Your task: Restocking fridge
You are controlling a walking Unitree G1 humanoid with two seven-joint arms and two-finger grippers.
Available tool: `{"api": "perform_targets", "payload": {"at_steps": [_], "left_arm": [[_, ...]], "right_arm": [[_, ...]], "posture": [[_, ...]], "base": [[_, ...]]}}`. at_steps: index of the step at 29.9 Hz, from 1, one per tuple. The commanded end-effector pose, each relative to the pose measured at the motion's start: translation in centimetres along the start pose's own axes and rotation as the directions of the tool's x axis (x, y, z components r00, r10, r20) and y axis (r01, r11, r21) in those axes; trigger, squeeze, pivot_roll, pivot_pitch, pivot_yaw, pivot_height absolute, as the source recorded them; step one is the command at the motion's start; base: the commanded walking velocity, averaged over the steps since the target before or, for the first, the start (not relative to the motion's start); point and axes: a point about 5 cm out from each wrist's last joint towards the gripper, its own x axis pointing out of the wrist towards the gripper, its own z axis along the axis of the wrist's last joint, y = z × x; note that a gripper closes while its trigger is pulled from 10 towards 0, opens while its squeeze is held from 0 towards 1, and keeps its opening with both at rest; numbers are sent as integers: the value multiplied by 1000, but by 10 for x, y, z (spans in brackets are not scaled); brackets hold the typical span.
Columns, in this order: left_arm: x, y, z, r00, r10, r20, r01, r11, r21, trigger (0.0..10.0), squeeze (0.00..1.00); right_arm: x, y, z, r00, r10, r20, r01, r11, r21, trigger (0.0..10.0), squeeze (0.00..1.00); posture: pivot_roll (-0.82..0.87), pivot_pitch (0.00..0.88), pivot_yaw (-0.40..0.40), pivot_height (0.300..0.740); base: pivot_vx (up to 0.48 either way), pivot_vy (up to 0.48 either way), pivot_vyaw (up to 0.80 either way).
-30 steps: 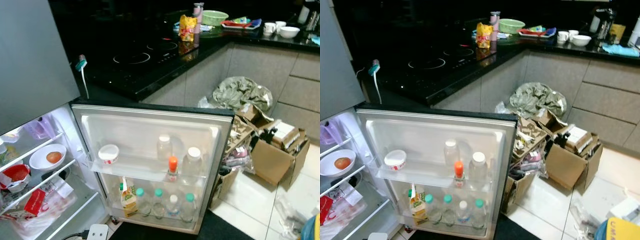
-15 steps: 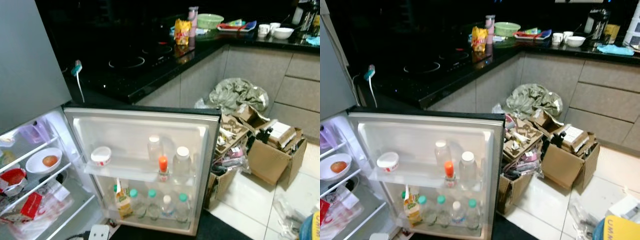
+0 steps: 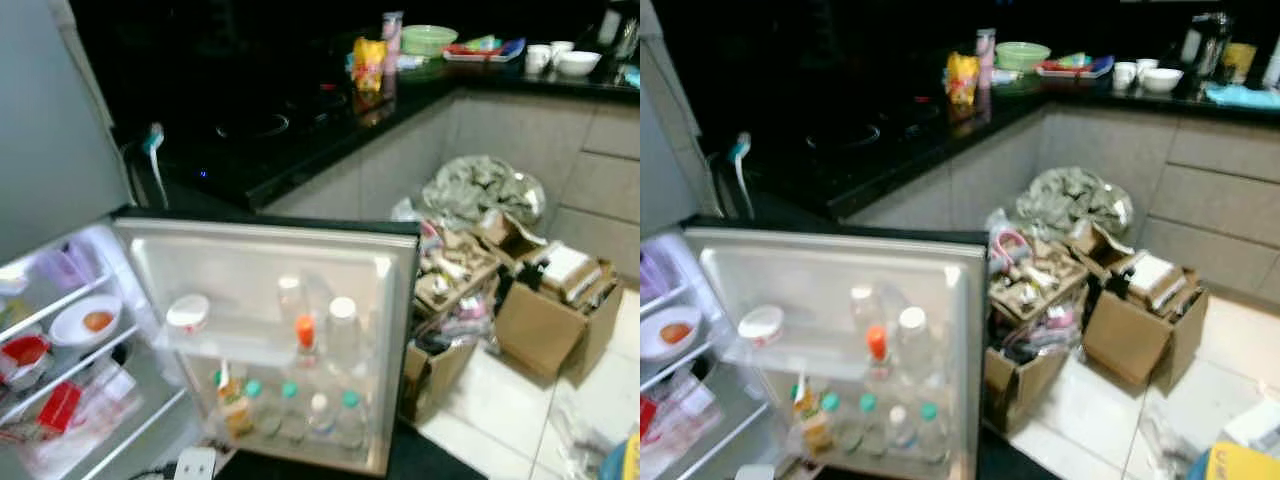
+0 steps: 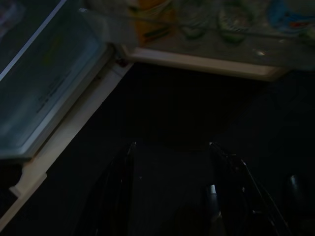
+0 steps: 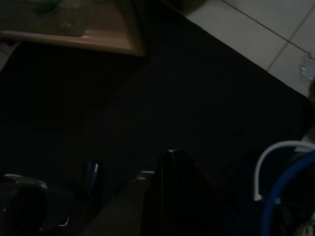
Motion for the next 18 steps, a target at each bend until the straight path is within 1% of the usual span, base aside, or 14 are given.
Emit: {"api": "perform_targets", "payload": {"at_steps": [1, 4, 6, 9, 14, 18], "left_arm": [[-2, 5, -3, 1000, 14, -4, -14, 1000, 14, 10000, 0], [-3, 7, 0, 999, 35, 33, -35, 999, 7, 10000, 0], [-2, 7, 2, 998, 41, 47, -41, 999, 2, 10000, 0], [-2, 7, 4, 998, 37, 53, -37, 999, 6, 10000, 0], [-1, 5, 6, 998, 32, 57, -32, 999, 0, 10000, 0], [0, -1, 8, 997, -18, 71, 17, 1000, 11, 10000, 0]], "right_arm": [[0, 3, -5, 1000, 13, -17, -13, 1000, -6, 10000, 0], [1, 8, -1, 998, 58, -2, -58, 997, -54, 10000, 0], [1, 13, 1, 996, 91, 7, -90, 992, -90, 10000, 0], [2, 16, 3, 994, 110, 9, -108, 987, -116, 10000, 0], [2, 17, 4, 993, 115, 12, -113, 988, -110, 10000, 0], [2, 18, 4, 992, 125, 12, -123, 989, -85, 10000, 0]], "posture": [[-16, 91, 56, 740], [-17, 96, 57, 740], [-18, 96, 57, 740], [-18, 97, 56, 740], [-19, 98, 56, 740], [-21, 101, 58, 740]], "base": [[0, 0, 0], [0, 0, 0], [0, 0, 800], [0, 0, 800], [0, 0, 800], [0, 0, 800]]}}
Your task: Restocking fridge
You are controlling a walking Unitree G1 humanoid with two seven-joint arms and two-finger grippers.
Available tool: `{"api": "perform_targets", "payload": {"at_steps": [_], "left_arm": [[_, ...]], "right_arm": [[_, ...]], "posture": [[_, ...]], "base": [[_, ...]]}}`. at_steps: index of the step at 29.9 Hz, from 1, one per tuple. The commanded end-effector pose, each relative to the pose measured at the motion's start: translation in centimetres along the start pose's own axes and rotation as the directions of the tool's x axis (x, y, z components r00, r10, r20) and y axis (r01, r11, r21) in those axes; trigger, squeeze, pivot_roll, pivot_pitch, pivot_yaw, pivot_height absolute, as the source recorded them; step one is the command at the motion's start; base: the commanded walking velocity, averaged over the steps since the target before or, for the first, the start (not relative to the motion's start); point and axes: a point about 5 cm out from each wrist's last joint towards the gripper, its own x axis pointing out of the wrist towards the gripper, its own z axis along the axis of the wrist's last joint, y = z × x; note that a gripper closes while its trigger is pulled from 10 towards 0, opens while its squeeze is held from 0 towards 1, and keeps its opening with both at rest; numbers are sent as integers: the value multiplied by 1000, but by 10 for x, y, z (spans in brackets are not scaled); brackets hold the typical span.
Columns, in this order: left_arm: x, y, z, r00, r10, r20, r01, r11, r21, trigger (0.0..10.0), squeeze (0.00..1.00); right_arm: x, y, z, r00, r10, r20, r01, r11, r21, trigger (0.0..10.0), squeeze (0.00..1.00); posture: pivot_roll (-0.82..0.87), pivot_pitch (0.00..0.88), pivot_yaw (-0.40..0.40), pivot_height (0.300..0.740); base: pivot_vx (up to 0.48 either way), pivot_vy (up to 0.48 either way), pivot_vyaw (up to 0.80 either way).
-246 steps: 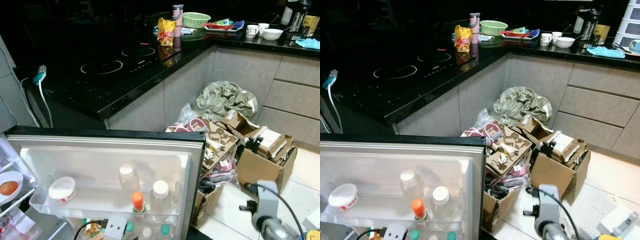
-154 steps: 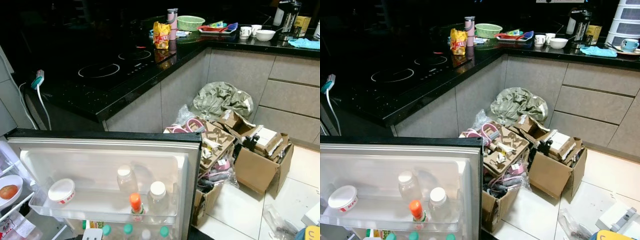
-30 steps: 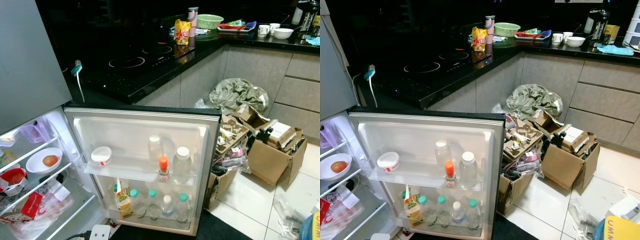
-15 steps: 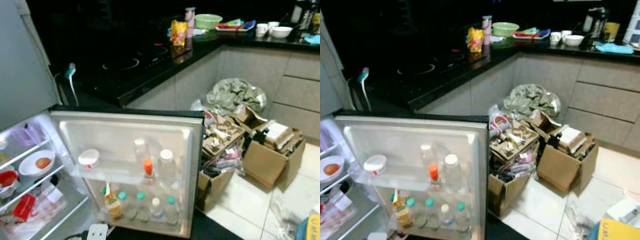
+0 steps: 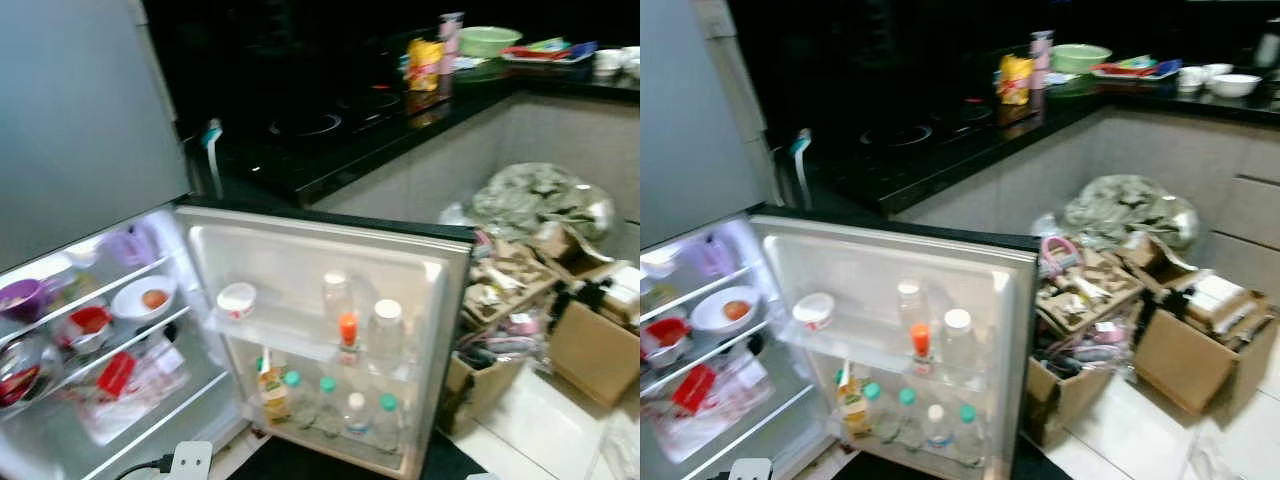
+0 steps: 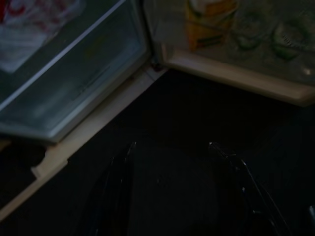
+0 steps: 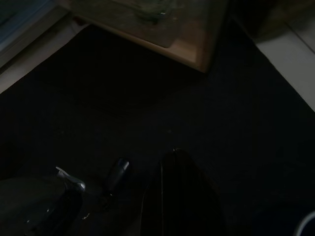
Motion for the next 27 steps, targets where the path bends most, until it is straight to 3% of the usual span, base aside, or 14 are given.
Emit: {"api": "perform_targets", "payload": {"at_steps": [1, 11, 13, 15, 21, 27], "left_arm": [[-1, -2, -1, 1000, -16, 2, 16, 1000, 8, 10000, 0], [-1, -8, -3, 998, -58, -7, 58, 998, 17, 10000, 0], [0, -8, -3, 998, -65, -15, 65, 998, 24, 10000, 0], [0, -8, -3, 998, -67, -16, 67, 997, 27, 10000, 0], [1, -6, -1, 998, -62, -13, 62, 998, 26, 10000, 0], [1, -6, 0, 998, -56, -11, 56, 998, 24, 10000, 0]], "right_arm": [[0, 2, -2, 1000, 11, 0, -11, 1000, 6, 10000, 0], [-3, -1, -10, 1000, -3, -11, 3, 1000, 25, 10000, 0], [-5, -9, -14, 998, -62, -11, 63, 993, 101, 10000, 0], [-5, -11, -14, 997, -78, -10, 79, 989, 123, 10000, 0], [-7, -13, -16, 997, -76, -17, 77, 992, 96, 10000, 0], [-7, -14, -16, 997, -76, -11, 77, 992, 101, 10000, 0]], "posture": [[-21, 101, 58, 740], [-31, 99, 68, 740], [-31, 96, 68, 740], [-32, 96, 69, 740], [-34, 94, 69, 740], [-34, 91, 69, 740]], "base": [[0, 0, 800], [0, 0, 800], [0, 0, 0], [0, 0, 0], [0, 0, 0], [0, -369, 0]]}}
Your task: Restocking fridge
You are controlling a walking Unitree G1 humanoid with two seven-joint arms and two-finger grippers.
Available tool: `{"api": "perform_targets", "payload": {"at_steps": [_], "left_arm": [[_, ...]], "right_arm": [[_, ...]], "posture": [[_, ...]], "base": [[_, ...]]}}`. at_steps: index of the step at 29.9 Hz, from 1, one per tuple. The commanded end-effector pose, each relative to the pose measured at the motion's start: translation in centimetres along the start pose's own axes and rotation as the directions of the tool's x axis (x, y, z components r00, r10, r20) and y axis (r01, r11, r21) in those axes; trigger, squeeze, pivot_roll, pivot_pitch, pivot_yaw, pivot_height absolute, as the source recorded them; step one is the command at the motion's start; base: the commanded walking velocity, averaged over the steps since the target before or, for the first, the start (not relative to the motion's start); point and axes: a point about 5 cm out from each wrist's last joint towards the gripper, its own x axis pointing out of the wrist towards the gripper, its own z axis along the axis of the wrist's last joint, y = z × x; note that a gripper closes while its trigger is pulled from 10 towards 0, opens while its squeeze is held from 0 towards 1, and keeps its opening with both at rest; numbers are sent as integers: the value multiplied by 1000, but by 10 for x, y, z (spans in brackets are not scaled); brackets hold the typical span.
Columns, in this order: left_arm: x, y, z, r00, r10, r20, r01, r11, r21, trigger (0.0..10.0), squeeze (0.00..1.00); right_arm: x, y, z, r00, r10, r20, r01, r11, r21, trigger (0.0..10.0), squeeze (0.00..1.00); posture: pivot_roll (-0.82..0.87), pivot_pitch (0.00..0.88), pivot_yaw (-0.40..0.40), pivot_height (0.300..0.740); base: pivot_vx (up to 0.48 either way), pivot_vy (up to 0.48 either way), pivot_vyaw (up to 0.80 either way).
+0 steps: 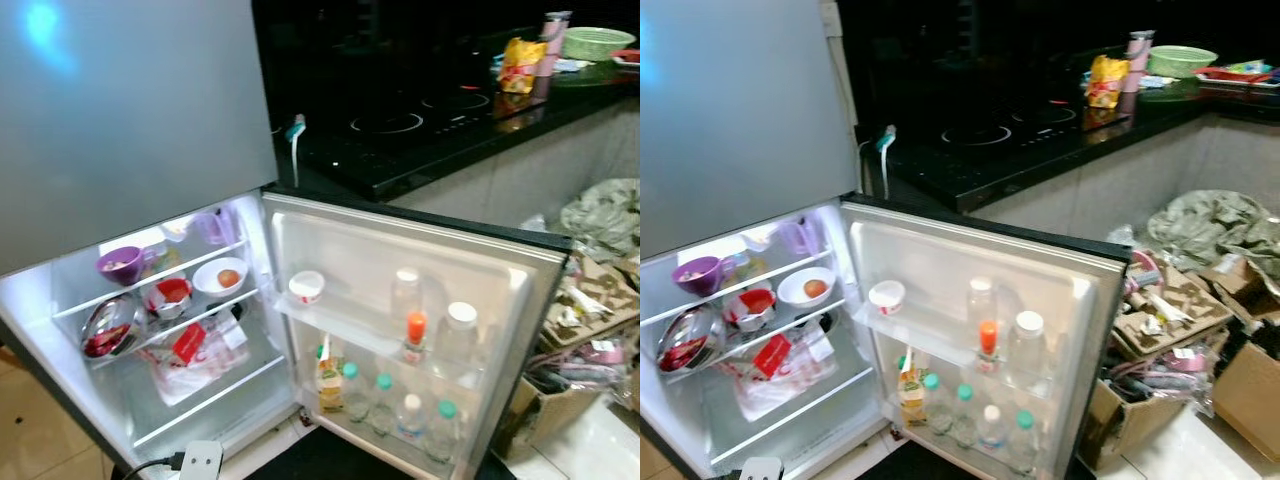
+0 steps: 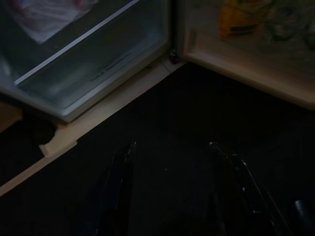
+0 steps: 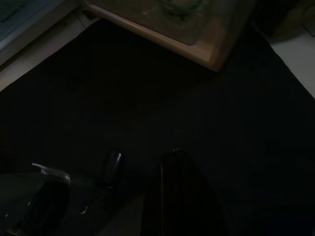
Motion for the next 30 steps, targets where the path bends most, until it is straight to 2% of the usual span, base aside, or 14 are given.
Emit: {"api": "perform_targets", "payload": {"at_steps": [1, 8, 13, 26, 30], "left_arm": [[-2, 3, -4, 1000, 6, -24, -6, 1000, 12, 10000, 0], [-2, 4, -5, 1000, 10, -28, -10, 1000, 10, 10000, 0], [-4, 12, -5, 997, 81, -13, -81, 997, -7, 10000, 0], [-3, 12, -3, 997, 76, -6, -76, 997, -14, 10000, 0], [-3, 10, -3, 998, 64, -11, -65, 998, -12, 10000, 0]], "right_arm": [[0, 0, 0, 1000, -3, 2, 3, 1000, 5, 10000, 0], [1, 3, 3, 1000, 6, 14, -6, 1000, 10, 10000, 0], [1, 4, 4, 1000, 12, 20, -12, 1000, 8, 10000, 0], [3, 5, 14, 998, 22, 51, -23, 1000, 9, 10000, 0], [4, 7, 17, 998, 26, 57, -27, 1000, 7, 10000, 0]], "posture": [[-32, 89, 69, 740], [-28, 94, 68, 740], [-27, 95, 68, 740], [-24, 94, 67, 740], [-21, 94, 63, 740]], "base": [[0, -390, 0], [0, -389, 0], [0, 0, 0], [0, 0, 0], [0, -480, 0]]}}
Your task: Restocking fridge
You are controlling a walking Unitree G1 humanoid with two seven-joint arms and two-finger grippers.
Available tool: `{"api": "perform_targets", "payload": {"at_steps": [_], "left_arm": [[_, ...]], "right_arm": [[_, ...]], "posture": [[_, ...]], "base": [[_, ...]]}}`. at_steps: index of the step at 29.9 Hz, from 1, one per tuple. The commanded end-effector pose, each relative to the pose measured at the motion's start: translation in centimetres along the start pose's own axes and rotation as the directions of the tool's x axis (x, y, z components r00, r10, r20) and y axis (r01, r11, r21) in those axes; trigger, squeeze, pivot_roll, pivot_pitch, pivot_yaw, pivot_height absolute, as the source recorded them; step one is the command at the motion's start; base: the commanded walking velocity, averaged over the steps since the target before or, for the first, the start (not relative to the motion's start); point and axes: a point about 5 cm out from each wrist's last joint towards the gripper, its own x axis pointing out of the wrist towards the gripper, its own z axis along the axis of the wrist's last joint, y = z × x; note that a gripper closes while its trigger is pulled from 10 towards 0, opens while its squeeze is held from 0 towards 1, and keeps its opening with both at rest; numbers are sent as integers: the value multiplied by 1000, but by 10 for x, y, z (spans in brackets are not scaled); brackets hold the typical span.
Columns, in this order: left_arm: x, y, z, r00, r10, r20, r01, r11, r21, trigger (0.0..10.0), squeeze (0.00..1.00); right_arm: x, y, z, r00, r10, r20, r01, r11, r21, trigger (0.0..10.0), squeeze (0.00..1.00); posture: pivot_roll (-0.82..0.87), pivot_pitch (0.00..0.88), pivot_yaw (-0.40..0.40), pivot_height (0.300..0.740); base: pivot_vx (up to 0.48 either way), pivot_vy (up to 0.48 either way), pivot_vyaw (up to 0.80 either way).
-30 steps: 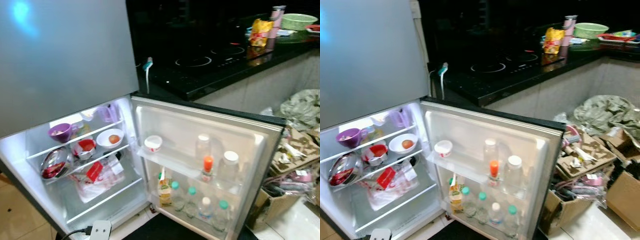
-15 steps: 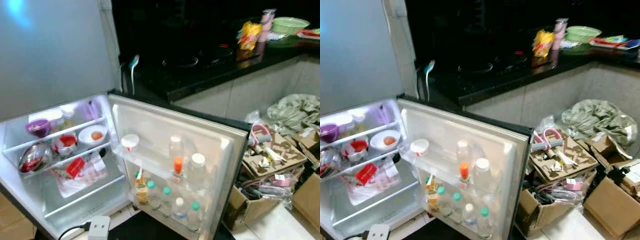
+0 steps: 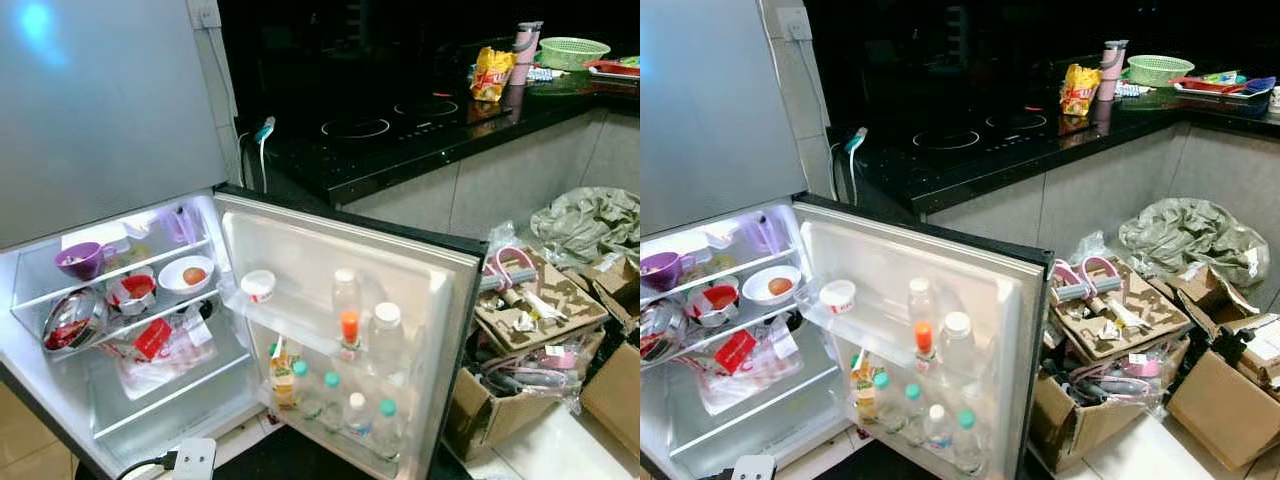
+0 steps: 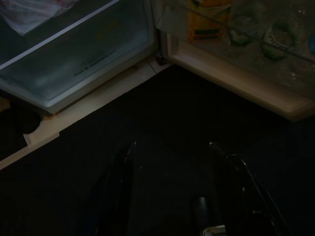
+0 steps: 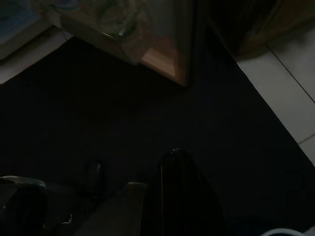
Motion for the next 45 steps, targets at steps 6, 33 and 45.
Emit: {"api": "perform_targets", "payload": {"at_steps": [6, 33, 45], "left_arm": [[-1, 6, -2, 999, 45, -9, -46, 998, -32, 10000, 0], [3, -7, 14, 992, -110, 57, 103, 989, 103, 10000, 0], [-2, -25, 37, 919, -346, 190, 289, 917, 276, 10000, 0]], "right_arm": [[1, 1, 4, 1000, 6, 20, -6, 1000, 1, 10000, 0], [-19, -18, 198, 779, -320, 539, 335, 939, 74, 10000, 0], [-54, -13, 283, 634, -421, 649, 356, 904, 238, 10000, 0]], "posture": [[-21, 90, 60, 740], [-29, 120, 59, 740], [-10, 122, 47, 740]], "base": [[0, -320, 0], [0, 0, 0], [0, 0, 0]]}}
